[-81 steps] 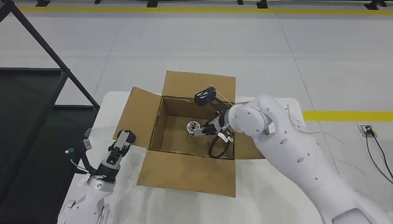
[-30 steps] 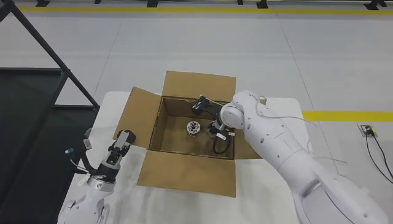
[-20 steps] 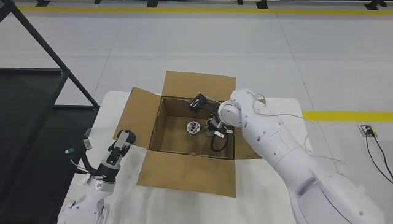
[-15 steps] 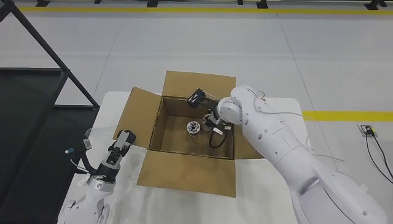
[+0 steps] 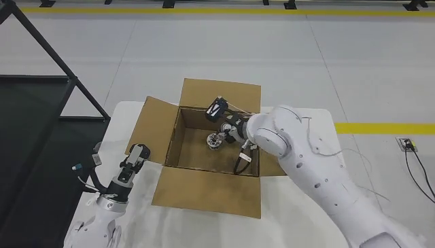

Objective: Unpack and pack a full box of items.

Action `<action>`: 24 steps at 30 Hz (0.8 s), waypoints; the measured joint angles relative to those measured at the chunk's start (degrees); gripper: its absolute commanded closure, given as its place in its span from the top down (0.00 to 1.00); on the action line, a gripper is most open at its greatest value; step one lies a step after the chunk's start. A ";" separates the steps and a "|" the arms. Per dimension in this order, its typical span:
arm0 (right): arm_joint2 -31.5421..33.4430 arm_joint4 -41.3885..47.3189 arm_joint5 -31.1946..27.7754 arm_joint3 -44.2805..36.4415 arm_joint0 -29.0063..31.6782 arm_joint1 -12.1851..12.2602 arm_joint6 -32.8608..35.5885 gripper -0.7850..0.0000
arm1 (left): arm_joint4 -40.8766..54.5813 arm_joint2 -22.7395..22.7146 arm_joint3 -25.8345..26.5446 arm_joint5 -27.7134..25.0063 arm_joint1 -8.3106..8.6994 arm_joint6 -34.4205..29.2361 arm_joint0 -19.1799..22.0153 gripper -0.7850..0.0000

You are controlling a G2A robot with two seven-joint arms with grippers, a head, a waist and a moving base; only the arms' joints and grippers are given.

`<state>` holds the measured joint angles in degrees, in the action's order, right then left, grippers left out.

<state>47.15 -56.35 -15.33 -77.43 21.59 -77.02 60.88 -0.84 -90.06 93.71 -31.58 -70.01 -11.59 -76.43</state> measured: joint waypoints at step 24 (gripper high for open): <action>9.21 0.31 2.20 -11.67 7.56 2.22 -4.21 0.00 | 0.00 0.00 0.00 0.00 0.00 0.00 0.00 1.00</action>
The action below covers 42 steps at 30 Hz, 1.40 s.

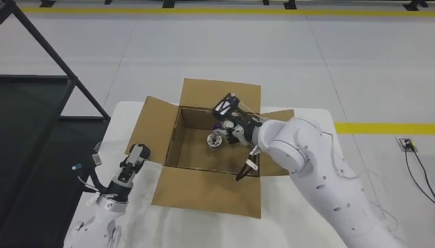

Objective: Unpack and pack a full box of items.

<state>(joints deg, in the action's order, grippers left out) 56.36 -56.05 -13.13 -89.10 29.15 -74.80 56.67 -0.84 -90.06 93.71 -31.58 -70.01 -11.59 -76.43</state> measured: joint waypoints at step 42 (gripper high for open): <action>43.90 4.56 10.86 -19.27 31.55 7.32 5.82 0.00 | 0.00 0.00 0.00 0.00 0.00 0.00 0.00 1.00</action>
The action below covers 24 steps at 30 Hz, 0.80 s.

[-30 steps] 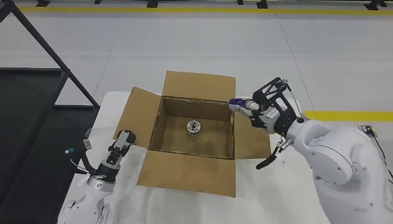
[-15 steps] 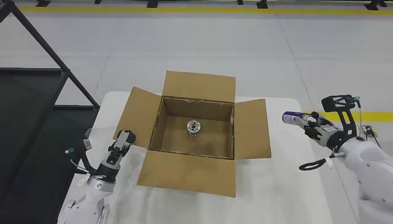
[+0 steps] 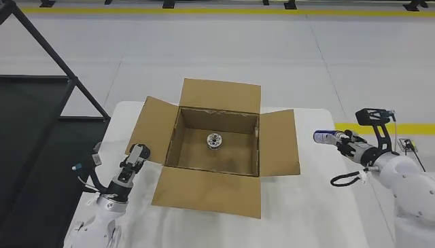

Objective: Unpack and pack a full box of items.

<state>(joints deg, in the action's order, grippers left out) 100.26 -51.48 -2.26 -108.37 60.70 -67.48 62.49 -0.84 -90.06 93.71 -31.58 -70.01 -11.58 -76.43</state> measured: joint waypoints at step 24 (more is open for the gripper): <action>-8.36 -13.61 5.13 12.73 -8.35 0.95 8.93 0.00 | 0.00 0.00 0.00 0.00 0.00 0.00 0.00 1.00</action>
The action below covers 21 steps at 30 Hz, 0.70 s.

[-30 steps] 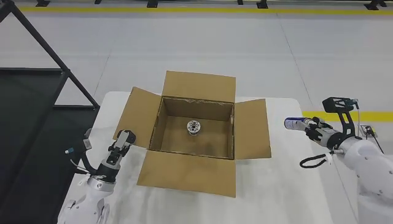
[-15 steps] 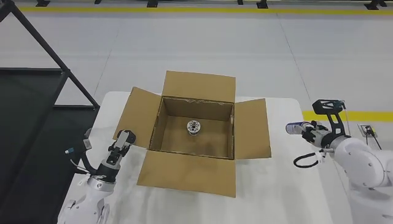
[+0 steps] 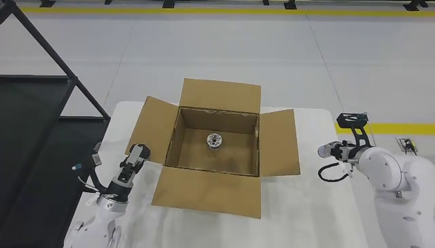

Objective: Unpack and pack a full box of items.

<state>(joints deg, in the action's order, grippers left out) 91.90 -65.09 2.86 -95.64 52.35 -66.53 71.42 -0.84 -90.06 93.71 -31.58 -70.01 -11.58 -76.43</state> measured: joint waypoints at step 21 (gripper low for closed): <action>-7.01 -4.13 2.14 20.73 -10.97 -0.32 -2.16 0.00 | 0.00 0.00 0.00 0.00 0.00 0.00 0.00 1.00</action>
<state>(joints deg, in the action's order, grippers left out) 84.88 -69.22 5.00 -74.90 41.38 -66.85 69.27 -0.84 -90.06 93.71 -31.58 -70.01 -11.58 -76.43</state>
